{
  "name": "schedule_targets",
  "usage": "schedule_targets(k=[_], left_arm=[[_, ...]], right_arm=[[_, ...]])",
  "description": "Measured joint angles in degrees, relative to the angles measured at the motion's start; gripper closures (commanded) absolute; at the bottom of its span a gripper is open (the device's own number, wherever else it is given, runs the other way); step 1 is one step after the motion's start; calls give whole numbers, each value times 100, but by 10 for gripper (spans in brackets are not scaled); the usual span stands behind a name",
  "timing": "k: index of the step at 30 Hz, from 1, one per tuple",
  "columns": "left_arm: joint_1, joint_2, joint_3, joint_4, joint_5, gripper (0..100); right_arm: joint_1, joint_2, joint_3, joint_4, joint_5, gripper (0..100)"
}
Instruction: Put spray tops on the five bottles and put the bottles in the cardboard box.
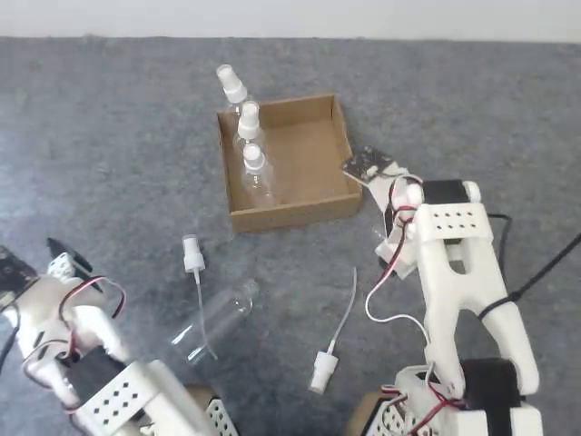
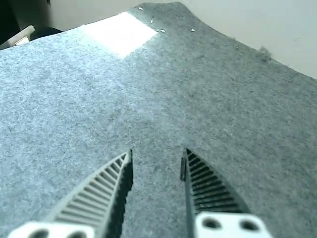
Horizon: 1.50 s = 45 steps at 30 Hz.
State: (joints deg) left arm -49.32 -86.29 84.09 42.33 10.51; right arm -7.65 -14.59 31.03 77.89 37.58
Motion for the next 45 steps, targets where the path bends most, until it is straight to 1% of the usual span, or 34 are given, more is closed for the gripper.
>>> schedule_targets(k=[2,5,11,17,20,24,29,38,42,45], left_arm=[[0,0,0,0,0,851],[0,0,0,0,0,850],[0,0,0,0,0,850],[0,0,0,0,0,850],[0,0,0,0,0,849],[0,0,0,0,0,849],[0,0,0,0,0,849],[167,0,0,0,0,848],[158,0,0,0,0,848],[167,0,0,0,0,848]], right_arm=[[0,0,185,-149,0,786],[0,0,360,-255,0,751],[0,0,571,-281,325,678],[-18,0,571,-281,396,676],[-255,114,571,-281,404,676],[-545,712,369,-281,404,677],[-598,1319,-105,-281,404,726],[-607,1899,-387,-290,404,738],[-589,1960,-396,-290,404,842],[-598,1960,-396,-299,404,901]])
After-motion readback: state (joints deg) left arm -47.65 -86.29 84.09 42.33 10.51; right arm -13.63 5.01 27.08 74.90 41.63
